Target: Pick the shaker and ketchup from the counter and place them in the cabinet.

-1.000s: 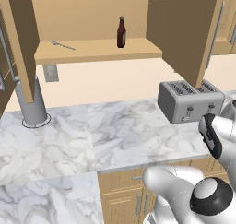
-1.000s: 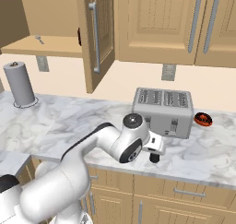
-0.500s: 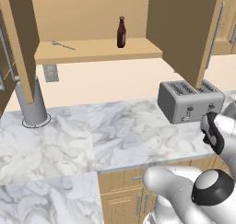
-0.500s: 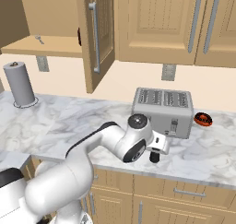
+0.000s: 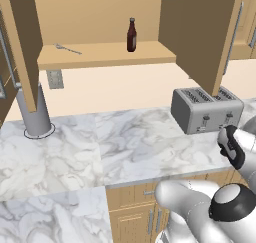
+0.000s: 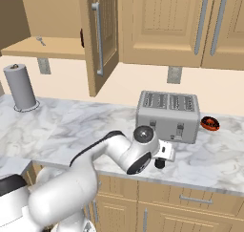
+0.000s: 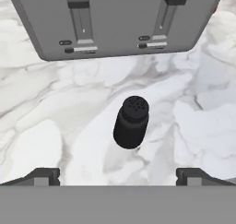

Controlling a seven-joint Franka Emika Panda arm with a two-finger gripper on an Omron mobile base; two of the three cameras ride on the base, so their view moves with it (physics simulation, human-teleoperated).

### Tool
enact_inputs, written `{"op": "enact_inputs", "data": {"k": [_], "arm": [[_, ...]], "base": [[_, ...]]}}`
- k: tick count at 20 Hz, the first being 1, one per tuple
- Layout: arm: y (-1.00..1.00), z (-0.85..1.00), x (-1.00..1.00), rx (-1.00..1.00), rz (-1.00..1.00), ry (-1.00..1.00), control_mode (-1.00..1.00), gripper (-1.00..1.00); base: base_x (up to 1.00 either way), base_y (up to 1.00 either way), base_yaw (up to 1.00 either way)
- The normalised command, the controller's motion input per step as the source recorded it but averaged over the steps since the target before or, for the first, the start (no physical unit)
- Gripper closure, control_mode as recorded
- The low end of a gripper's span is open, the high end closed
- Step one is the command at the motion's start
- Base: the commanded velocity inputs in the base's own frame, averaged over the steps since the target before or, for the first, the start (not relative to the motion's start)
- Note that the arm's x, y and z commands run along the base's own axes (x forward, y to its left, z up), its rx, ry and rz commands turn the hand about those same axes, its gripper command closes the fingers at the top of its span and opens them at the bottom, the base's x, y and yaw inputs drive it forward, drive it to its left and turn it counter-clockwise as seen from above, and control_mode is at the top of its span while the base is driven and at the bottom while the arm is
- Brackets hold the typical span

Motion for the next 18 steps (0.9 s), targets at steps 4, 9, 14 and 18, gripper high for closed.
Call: {"op": "enact_inputs", "data": {"k": [4,9,14,18], "arm": [[0.0,-0.18,0.34,0.0,0.0,0.0,-1.0,-1.0],[-0.01,-0.23,0.12,0.0,0.0,0.0,-1.0,-1.0],[-0.12,-0.15,0.0,-0.02,0.0,0.0,-1.0,-1.0],[-0.2,-0.01,0.04,-0.02,0.0,0.0,-1.0,-1.0]], "base": [[0.0,0.0,0.0],[0.0,0.0,0.0],[0.0,0.0,0.0],[0.0,0.0,0.0]]}}
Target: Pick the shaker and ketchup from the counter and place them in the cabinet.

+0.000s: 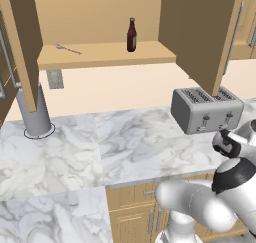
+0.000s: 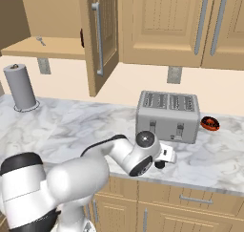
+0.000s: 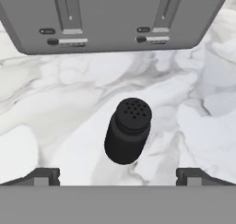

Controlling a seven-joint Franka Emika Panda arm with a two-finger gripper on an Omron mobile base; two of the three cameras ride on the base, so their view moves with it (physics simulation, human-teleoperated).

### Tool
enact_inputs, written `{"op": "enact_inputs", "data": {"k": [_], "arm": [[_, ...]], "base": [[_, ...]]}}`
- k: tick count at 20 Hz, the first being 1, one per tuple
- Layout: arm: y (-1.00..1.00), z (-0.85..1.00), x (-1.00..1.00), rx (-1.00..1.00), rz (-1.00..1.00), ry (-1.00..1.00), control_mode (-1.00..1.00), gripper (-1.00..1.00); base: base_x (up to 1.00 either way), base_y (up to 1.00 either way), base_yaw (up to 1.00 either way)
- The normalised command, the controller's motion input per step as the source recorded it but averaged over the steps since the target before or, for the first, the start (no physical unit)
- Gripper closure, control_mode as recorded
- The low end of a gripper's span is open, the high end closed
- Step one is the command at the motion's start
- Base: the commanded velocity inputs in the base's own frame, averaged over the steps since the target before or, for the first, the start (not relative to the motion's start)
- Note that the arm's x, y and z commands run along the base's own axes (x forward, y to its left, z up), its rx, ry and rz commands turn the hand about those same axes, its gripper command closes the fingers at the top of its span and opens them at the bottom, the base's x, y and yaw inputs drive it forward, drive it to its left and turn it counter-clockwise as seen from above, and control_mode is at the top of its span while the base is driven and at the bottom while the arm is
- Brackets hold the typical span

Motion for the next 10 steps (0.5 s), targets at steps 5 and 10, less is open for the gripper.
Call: {"op": "enact_inputs", "data": {"k": [5,10], "arm": [[-0.09,0.0,0.14,0.0,0.0,0.0,-1.0,-1.0],[-0.04,0.0,0.22,0.0,0.0,0.0,-1.0,-1.0]], "base": [[0.0,0.0,0.0],[0.0,0.0,0.0]]}}
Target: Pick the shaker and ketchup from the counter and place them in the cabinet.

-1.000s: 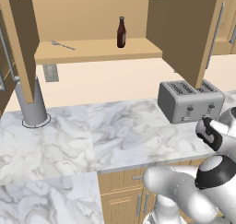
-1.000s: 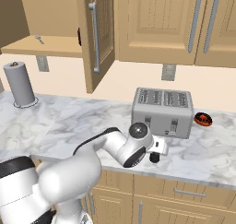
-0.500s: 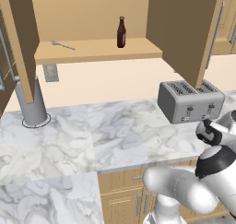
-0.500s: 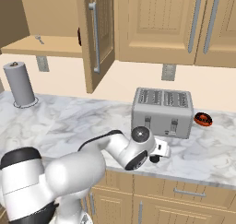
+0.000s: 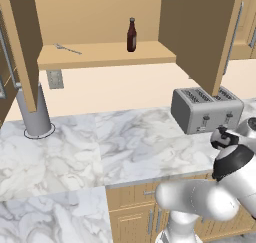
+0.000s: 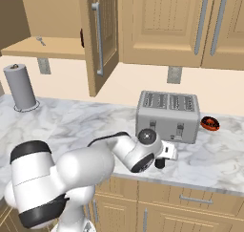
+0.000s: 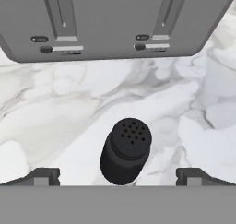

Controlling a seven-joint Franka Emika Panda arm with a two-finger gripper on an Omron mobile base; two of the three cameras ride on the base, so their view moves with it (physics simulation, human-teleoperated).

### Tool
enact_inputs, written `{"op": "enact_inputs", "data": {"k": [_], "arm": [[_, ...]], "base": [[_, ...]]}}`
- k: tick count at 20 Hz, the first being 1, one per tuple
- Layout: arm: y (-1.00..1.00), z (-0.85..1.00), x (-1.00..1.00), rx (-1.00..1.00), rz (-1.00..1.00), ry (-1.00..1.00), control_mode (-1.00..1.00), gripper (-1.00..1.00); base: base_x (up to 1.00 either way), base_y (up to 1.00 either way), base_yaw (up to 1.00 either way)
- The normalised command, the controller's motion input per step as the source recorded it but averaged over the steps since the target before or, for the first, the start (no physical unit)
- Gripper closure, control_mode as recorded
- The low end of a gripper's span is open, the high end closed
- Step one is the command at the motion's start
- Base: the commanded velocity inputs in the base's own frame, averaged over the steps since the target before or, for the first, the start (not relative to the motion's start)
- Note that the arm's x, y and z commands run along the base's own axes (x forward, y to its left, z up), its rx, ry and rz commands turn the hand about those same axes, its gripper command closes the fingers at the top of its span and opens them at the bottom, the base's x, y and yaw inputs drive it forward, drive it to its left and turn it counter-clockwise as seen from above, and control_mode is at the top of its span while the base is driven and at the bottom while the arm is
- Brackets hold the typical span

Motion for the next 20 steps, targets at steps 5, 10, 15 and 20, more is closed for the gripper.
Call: {"op": "enact_inputs", "data": {"k": [5,10,15,20], "arm": [[0.0,-0.07,0.14,0.0,0.0,0.0,-1.0,-1.0],[-0.04,-0.09,0.03,0.0,0.0,0.0,-1.0,-1.0],[-0.14,-0.01,0.07,0.0,0.0,0.0,-1.0,-1.0],[-0.14,0.0,0.12,0.0,0.0,0.0,-1.0,-1.0]], "base": [[0.0,0.0,0.0],[0.0,0.0,0.0],[0.0,0.0,0.0],[0.0,0.0,0.0]]}}
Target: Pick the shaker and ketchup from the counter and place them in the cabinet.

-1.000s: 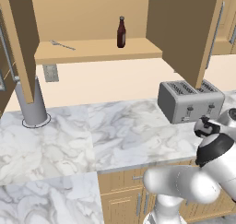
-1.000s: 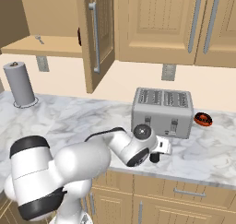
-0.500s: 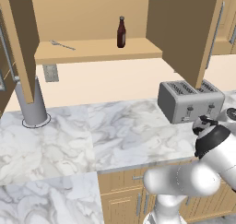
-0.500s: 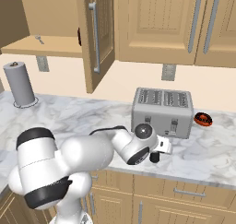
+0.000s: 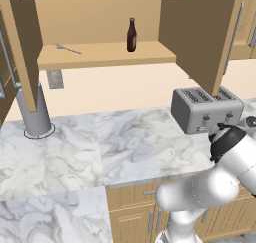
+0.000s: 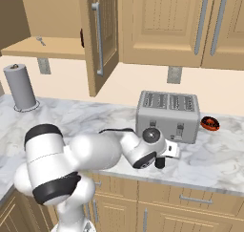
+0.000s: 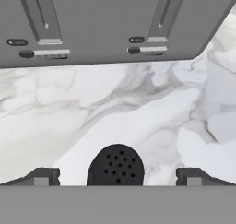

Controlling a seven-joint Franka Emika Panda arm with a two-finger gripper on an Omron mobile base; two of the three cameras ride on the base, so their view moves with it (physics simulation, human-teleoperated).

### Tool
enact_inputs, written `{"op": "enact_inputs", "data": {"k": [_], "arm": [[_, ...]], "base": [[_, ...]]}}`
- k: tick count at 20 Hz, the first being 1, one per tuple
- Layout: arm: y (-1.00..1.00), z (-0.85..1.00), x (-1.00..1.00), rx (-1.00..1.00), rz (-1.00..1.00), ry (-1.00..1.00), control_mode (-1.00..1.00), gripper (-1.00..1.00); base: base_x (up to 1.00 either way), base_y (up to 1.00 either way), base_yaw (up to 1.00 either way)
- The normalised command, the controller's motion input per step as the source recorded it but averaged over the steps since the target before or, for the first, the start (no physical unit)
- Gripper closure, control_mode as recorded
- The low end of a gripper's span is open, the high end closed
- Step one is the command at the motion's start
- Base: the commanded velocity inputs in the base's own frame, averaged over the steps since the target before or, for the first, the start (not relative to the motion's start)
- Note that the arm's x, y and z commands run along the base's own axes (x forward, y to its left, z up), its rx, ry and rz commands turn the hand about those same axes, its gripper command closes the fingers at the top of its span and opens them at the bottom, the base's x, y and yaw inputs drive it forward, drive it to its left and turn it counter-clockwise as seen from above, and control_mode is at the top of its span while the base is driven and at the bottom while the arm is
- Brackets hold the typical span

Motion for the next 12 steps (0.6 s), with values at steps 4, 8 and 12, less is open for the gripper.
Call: {"op": "enact_inputs", "data": {"k": [4,8,12], "arm": [[-0.06,-0.05,0.15,0.0,0.0,0.0,-1.0,-1.0],[0.0,-0.14,0.19,0.0,0.0,0.0,-1.0,1.0],[0.0,-0.25,0.08,0.0,0.0,0.0,-1.0,1.0]], "base": [[0.0,0.0,0.0],[0.0,0.0,0.0],[0.0,0.0,0.0]]}}
